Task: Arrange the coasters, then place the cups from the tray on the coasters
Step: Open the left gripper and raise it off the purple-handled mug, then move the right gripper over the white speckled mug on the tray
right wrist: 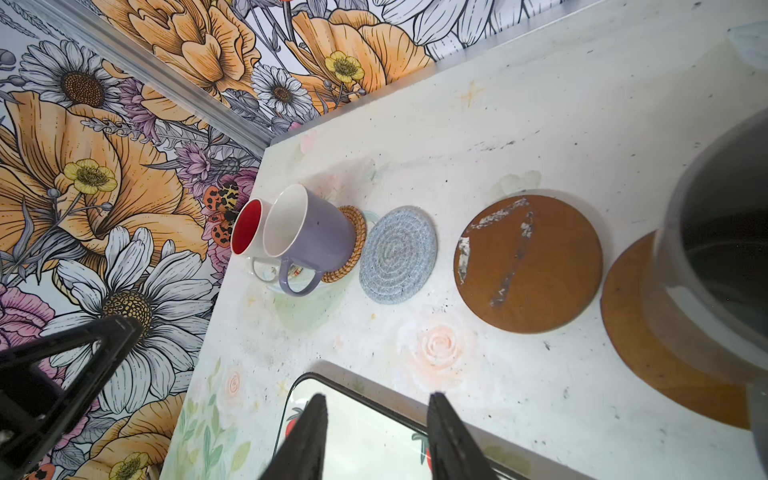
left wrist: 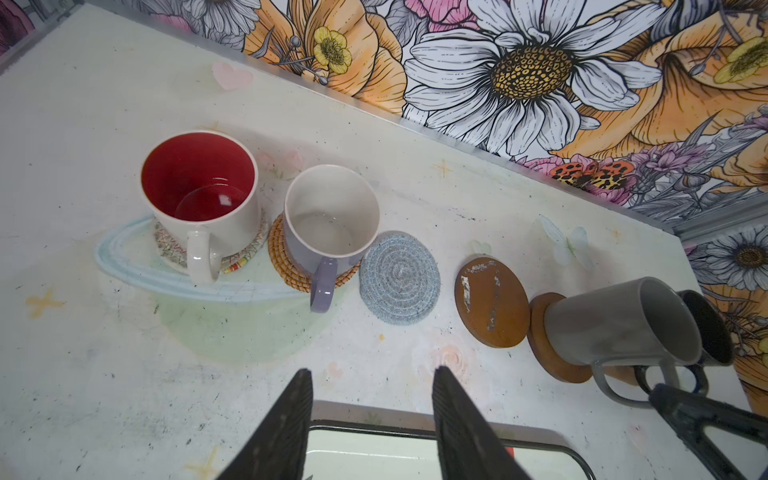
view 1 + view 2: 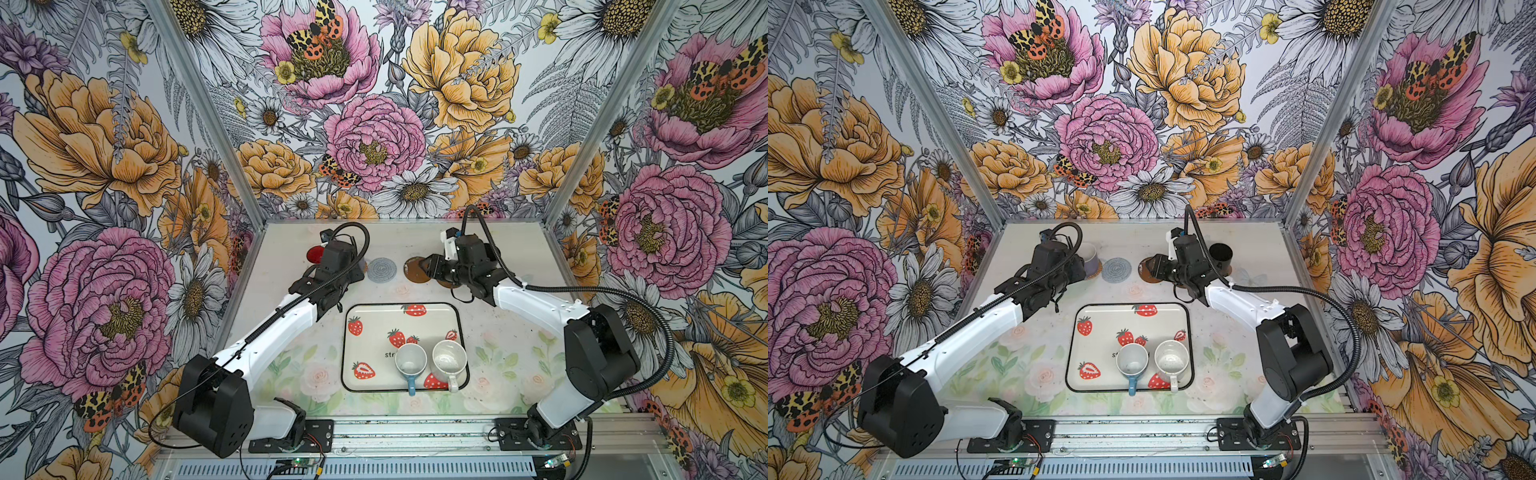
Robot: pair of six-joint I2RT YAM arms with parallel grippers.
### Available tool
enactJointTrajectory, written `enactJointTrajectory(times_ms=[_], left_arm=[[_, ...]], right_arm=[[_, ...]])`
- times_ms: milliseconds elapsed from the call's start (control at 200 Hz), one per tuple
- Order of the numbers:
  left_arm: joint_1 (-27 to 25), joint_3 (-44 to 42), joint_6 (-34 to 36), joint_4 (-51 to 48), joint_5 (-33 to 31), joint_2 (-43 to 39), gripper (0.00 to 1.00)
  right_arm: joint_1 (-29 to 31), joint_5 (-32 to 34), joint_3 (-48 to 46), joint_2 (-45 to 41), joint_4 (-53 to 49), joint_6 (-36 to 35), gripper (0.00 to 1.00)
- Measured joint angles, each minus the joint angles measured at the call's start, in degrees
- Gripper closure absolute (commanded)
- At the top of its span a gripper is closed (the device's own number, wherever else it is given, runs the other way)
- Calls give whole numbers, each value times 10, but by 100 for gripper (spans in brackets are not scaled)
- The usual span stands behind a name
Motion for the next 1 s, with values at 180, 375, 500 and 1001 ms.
enactJointTrajectory(times_ms=[180,375,500,1001], left_arm=[[-5,-73,-9,75,12,-45,51],[-5,-75,-11,103,23,-53,50],[-5,-75,-10,108,25,-54,50],[-4,-89,3,108,43,-99,48]], right_arm=[[11,12,5,-20,-19,-9,62],[27,37,6,-50,-64,-22,63],[49,83,6,-92,-108,-34,63],[115,176,-30,-263,-243,-58,65]])
